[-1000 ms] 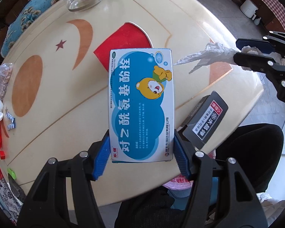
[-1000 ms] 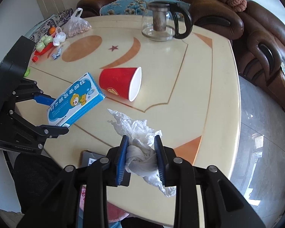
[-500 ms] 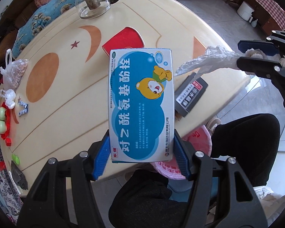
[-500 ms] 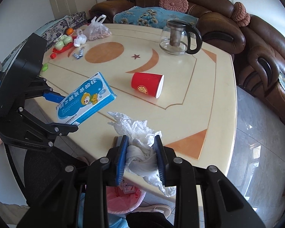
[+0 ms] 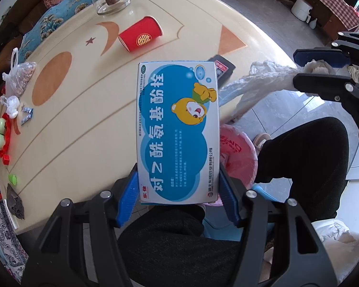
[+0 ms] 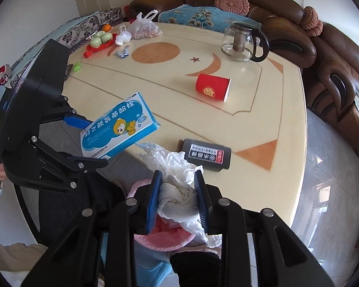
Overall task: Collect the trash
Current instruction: 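Carry the medicine box and tissue with both tools over the pink bin, then open the left tool to drop the medicine box while the right tool releases the tissue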
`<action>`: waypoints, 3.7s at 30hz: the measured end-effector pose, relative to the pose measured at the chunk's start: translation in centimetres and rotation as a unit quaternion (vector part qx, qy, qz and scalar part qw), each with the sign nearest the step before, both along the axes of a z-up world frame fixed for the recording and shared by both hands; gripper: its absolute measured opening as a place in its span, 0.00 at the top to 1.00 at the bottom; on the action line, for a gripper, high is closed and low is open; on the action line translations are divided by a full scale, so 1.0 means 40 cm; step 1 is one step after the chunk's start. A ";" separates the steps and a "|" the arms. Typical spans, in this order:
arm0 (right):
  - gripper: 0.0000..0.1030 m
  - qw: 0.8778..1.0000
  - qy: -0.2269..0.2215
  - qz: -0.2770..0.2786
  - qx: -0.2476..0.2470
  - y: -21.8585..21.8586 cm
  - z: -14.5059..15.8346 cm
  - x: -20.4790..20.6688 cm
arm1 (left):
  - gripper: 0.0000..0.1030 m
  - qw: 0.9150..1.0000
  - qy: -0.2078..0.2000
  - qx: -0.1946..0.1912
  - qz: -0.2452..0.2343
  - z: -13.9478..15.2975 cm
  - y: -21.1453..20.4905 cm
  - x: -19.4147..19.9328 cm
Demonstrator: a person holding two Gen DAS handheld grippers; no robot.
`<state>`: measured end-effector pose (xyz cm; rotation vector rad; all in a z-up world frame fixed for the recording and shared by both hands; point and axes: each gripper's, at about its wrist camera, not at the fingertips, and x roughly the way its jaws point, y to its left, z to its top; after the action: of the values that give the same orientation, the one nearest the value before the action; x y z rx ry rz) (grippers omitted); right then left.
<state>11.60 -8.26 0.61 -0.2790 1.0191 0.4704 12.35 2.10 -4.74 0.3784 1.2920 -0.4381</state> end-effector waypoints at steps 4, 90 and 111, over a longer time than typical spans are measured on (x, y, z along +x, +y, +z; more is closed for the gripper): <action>0.73 1.000 0.010 0.007 -0.003 0.014 -0.026 -0.048 | 0.41 1.000 0.003 -0.003 -0.009 -0.022 -0.007 -0.048; 0.72 0.972 0.224 -0.065 -0.037 -0.059 -0.811 0.004 | 0.41 0.964 0.264 -0.010 0.017 -0.767 -0.045 0.017; 0.65 0.972 0.225 -0.047 -0.042 -0.045 -0.827 0.010 | 0.26 0.968 0.249 0.004 0.031 -0.751 -0.049 0.018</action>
<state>11.98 -10.07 -32.47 -0.2008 1.4906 0.4135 13.05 0.15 -34.80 0.2388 1.7905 -0.4922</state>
